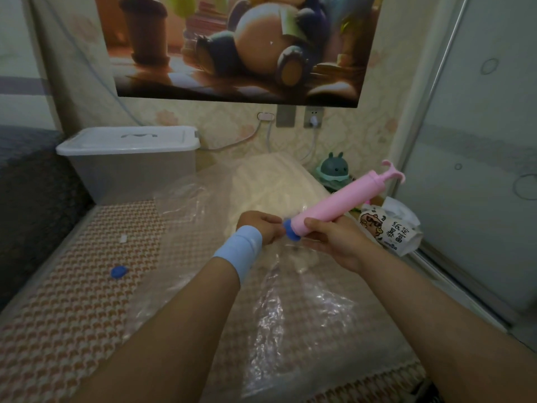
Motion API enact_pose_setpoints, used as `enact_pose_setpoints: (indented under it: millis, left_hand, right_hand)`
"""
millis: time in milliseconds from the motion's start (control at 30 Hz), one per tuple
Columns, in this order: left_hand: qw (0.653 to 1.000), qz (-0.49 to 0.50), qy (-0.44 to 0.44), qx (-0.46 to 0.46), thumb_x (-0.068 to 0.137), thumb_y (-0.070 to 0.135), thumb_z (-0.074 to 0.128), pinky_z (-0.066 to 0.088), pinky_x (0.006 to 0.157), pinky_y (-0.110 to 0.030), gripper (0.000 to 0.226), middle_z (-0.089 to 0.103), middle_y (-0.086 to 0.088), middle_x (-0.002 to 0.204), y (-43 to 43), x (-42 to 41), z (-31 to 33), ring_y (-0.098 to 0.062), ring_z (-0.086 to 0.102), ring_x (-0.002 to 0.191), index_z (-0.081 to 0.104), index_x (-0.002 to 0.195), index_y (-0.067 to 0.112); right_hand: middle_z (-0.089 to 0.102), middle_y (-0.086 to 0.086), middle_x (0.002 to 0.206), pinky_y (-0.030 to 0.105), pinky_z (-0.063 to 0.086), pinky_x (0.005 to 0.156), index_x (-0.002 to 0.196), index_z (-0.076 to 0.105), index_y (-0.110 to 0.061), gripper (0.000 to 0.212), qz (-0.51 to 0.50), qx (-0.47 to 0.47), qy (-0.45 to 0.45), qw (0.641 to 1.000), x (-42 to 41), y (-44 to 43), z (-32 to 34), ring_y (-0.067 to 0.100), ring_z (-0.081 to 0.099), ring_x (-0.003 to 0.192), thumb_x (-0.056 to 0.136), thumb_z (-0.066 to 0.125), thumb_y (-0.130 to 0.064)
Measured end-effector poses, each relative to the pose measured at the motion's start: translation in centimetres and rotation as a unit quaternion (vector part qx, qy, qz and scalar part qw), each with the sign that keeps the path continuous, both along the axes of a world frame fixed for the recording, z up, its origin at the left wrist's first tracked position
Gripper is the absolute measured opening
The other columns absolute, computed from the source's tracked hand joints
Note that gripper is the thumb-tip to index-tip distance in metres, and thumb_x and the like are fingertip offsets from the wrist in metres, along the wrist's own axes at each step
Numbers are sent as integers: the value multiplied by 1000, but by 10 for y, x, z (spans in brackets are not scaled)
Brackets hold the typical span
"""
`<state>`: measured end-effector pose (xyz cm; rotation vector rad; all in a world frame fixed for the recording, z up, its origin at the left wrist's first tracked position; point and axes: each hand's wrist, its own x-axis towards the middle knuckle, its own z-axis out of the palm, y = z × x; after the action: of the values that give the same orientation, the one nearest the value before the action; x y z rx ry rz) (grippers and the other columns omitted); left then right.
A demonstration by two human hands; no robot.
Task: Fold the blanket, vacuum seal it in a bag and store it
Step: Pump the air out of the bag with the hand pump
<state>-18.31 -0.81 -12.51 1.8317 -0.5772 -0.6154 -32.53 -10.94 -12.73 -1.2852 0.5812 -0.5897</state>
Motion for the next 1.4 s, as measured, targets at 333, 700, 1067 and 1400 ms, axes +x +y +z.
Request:
enact_pose_setpoints:
  millis: [333,700,1067,1400]
  left_hand:
    - [998,-10,67,5,57,19,83,54,70,-27,41,69,-13,75,-1,-4,6,-22,61,64,74,92,2]
    - [991,-11,134,-27,79,2,75,54,66,-23,23,67,-5,83,-2,3,4,-14,58,61,73,102,4]
    - [983,-12,178,-47,81,-1,73,52,56,-22,19,65,-7,78,-2,2,2,-17,59,68,71,99,2]
    - [985,7,171,-35,82,-4,70,54,77,-34,9,63,-11,73,-7,3,4,-22,57,64,71,90,0]
  right_hand:
    - [66,21,118,42,59,85,119,56,2,51,-13,-42,-1,999,2,1,0,32,67,107,73,76,13]
    - [64,14,112,37,61,71,110,56,-7,43,-37,-99,39,994,-4,3,11,26,68,100,76,76,10]
    - [70,-2,102,17,54,65,109,65,-13,60,-106,-282,115,947,0,8,7,10,68,90,59,95,-27]
    - [64,2,112,16,50,59,127,55,-21,55,-67,-239,54,967,-2,13,6,16,67,92,78,77,-10]
